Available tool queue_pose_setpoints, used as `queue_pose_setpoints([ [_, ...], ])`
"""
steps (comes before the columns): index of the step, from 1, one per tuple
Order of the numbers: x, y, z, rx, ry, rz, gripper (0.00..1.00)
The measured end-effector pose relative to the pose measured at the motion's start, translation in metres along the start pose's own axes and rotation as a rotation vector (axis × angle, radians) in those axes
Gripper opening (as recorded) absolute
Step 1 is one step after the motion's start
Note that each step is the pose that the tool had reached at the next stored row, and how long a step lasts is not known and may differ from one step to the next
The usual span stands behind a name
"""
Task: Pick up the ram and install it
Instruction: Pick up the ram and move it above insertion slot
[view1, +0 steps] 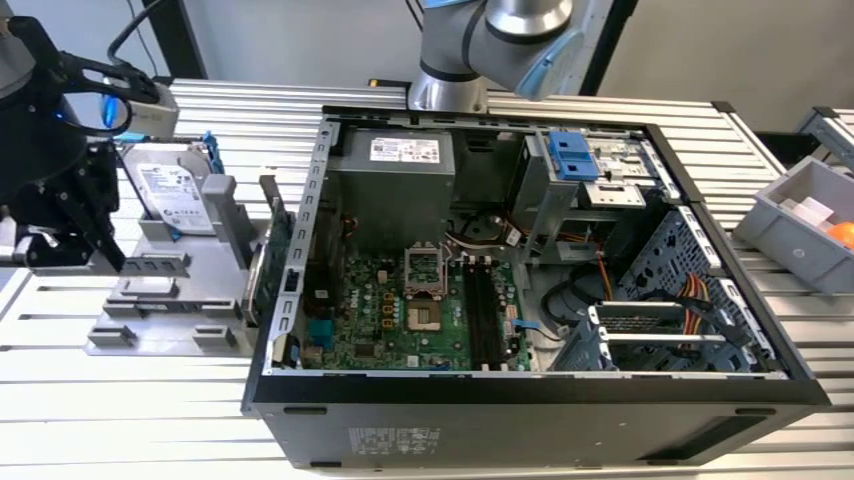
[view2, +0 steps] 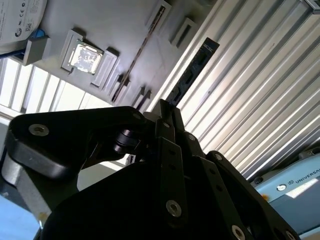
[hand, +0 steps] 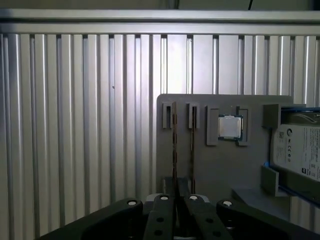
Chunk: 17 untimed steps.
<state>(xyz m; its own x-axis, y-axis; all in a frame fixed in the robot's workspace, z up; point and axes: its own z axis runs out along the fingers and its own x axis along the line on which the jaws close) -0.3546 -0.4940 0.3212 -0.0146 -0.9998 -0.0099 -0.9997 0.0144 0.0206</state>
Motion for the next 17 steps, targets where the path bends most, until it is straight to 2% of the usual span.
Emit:
queue_pose_setpoints([
  [17,-0.0002,0.0005,-0.0241,0.0001,-0.0002,0.008,0.00],
])
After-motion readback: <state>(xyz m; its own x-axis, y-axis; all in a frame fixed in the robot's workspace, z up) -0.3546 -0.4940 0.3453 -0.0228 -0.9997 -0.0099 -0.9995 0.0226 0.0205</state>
